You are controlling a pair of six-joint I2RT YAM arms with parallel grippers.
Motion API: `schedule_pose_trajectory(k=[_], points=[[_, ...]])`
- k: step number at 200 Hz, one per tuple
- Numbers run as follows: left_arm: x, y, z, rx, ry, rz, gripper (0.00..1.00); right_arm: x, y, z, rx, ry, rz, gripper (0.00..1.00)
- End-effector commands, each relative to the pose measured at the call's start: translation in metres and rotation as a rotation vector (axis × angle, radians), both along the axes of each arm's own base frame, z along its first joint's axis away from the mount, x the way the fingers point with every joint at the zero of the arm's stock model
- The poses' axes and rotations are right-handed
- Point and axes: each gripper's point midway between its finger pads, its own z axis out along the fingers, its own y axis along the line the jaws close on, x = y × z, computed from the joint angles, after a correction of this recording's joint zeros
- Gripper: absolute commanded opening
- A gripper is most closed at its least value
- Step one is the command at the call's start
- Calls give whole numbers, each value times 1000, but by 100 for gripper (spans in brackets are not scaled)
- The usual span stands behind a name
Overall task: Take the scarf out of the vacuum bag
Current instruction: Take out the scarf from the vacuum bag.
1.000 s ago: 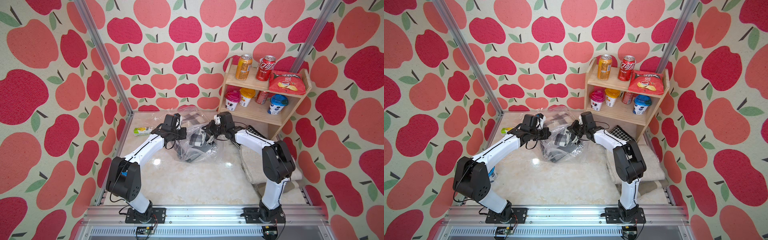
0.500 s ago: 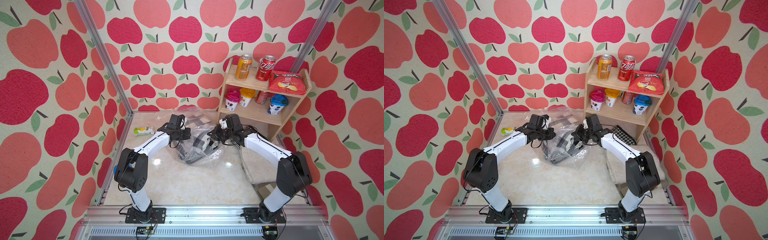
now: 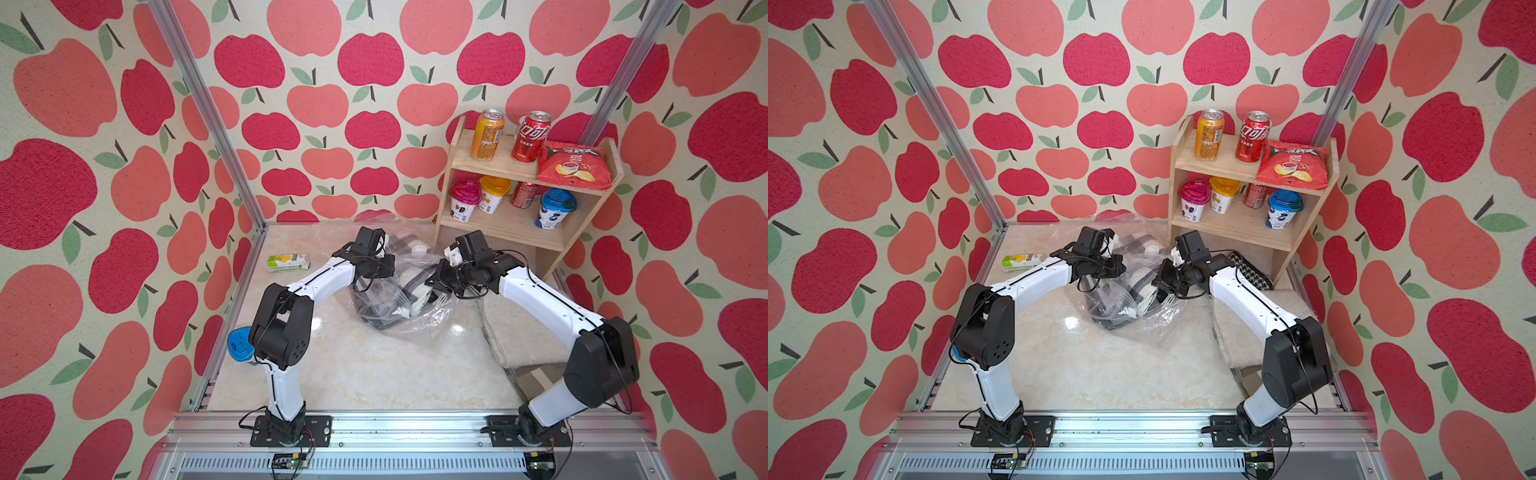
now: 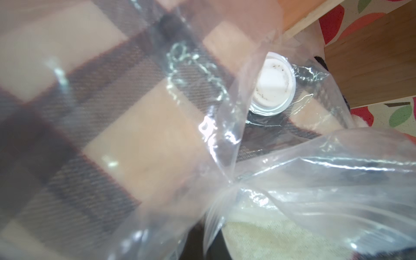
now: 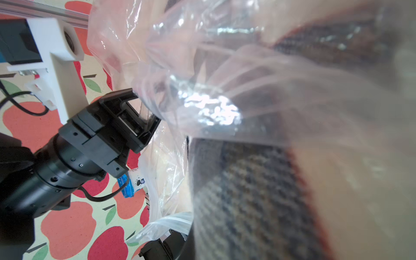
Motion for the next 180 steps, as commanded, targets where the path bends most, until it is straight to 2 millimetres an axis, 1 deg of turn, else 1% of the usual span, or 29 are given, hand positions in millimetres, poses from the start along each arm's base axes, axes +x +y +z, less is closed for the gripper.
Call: schedule_pose_trajectory(k=[1,22,45,61,90,109,135,153,180], points=[[17,-6,8,-3,-50,20,0,-17,-17,27,-78,-39,79,0],[20,-9,8,-3,-53,23,0,-23,-27,36,-131,-32,119,0],[24,-14,9,-7,-55,17,0,-33,-30,45,-135,-10,161,0],[25,-18,11,-13,-61,9,0,-40,-32,46,-139,7,175,0],[25,-25,14,-13,-67,-4,0,-52,-38,38,-168,49,196,0],[25,-28,15,-13,-68,-9,0,-61,-52,30,-231,76,198,0],[25,-28,14,-11,-66,-11,0,-74,-73,31,-316,85,184,0],[24,-28,15,-9,-68,-15,0,-79,-90,32,-378,79,156,0],[25,-26,16,3,-73,-14,0,-81,-112,32,-438,71,112,0]])
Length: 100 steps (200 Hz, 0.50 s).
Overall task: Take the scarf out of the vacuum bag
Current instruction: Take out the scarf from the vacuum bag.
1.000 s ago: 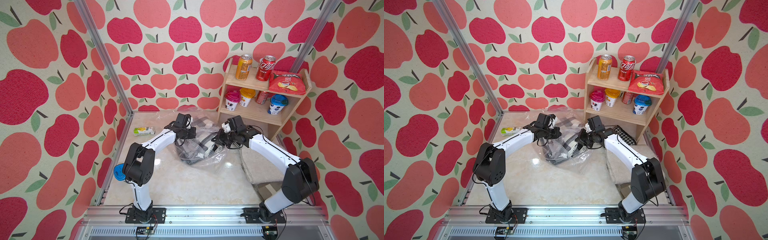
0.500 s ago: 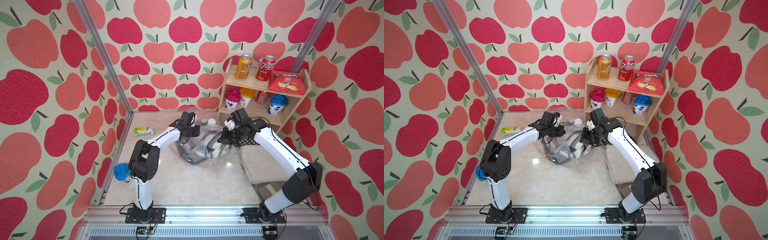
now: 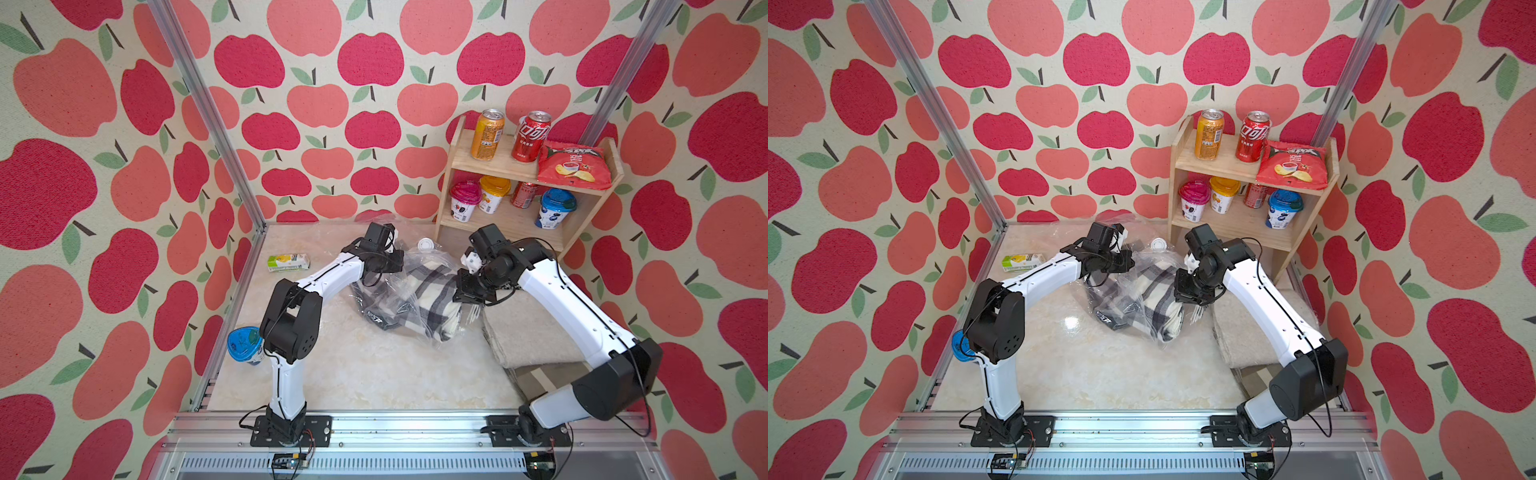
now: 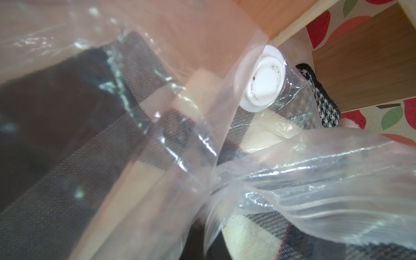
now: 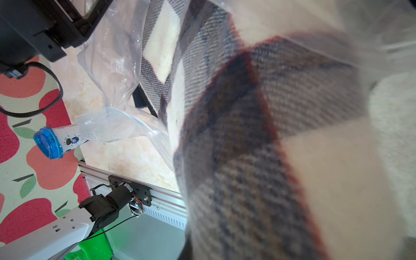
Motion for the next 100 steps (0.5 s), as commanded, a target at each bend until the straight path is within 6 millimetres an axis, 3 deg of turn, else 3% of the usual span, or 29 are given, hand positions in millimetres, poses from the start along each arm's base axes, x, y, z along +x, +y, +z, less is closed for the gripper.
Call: schedule_pose_trajectory(k=[1,44,100], points=[[11,0,7,13,-37,14,0,-15,-37,0,-116,1,-27,0],[15,3,-2,5,-7,35,0,-14,-70,6,-252,-21,-50,0],[23,-2,-3,-17,14,45,0,10,-119,22,-430,-96,-136,0]])
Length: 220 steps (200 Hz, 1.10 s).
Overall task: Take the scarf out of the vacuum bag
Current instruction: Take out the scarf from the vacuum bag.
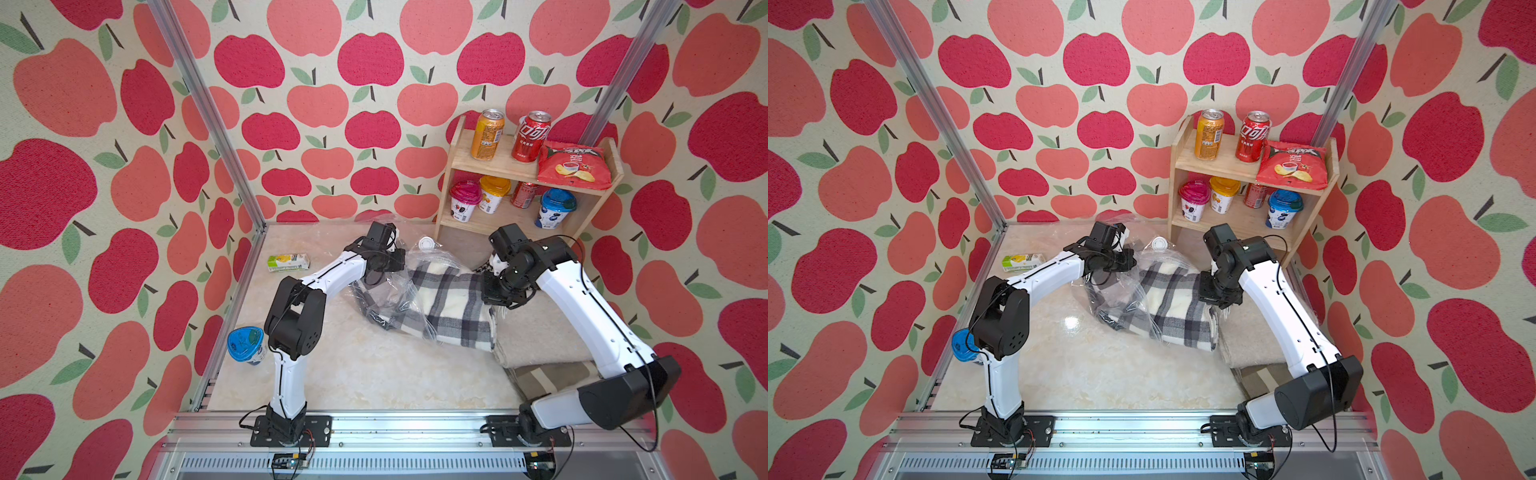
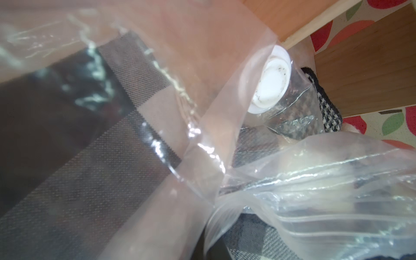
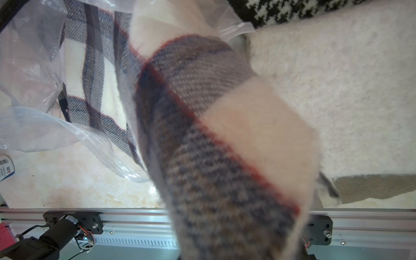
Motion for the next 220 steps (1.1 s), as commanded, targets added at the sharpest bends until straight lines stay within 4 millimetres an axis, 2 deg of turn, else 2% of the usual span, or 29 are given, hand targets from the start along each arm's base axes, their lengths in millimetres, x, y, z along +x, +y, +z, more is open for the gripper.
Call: schedule_pose_trajectory(k=[1,52,90,220], points=[[13,4,4,-5,-4,33,0,6,-39,13,-159,-37,-37,0],[14,3,13,-6,-13,30,0,26,-69,19,-247,-68,-81,0],[10,5,15,7,-22,31,0,31,-89,19,-270,-78,-116,0],[1,3,12,38,-27,5,0,11,-147,38,-348,-83,-215,0]])
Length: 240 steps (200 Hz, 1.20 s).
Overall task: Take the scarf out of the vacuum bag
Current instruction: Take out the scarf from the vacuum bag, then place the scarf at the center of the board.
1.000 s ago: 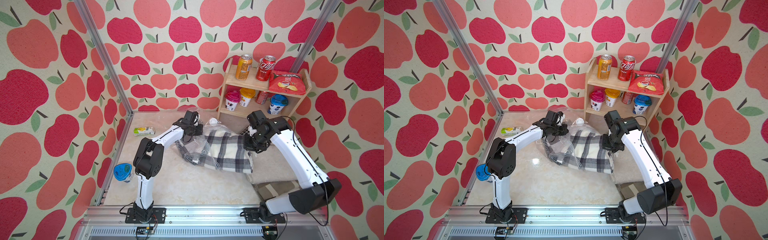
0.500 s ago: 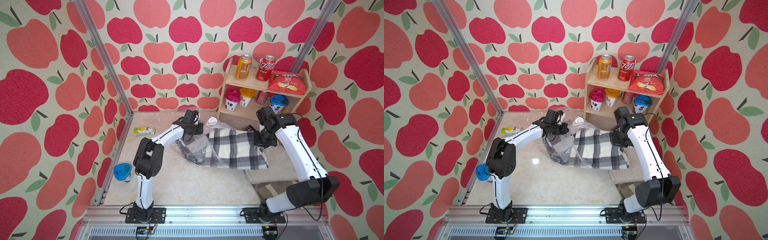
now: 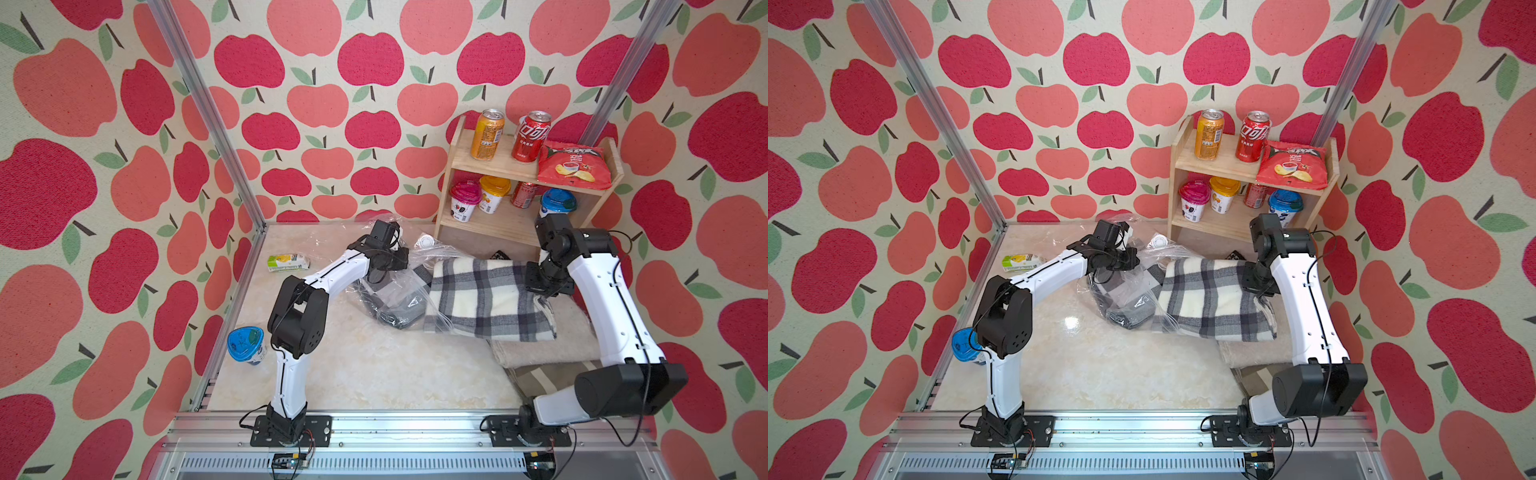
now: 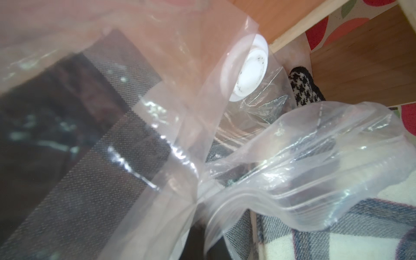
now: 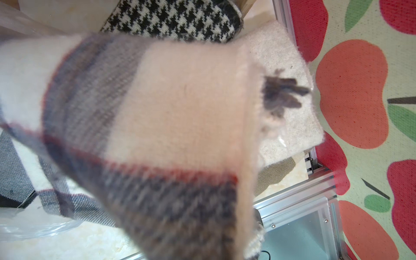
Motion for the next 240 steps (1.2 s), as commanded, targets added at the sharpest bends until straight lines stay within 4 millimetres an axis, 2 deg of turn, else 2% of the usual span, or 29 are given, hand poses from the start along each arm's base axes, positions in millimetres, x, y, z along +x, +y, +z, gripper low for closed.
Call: schedule_pose_trajectory(k=[1,90,134,201,240], points=[[2,12,7,34,-21,22,0,-12,-25,21,-95,-36,-17,0],[0,12,3,39,-14,17,0,-24,-56,40,-129,-13,-21,0],[-1,14,1,43,-12,18,0,-29,-80,54,-195,-26,-62,0],[0,19,0,52,-12,24,0,-29,-102,59,-265,-18,-105,0],[-1,20,-4,56,-3,26,0,-27,-112,72,-268,-71,-157,0]])
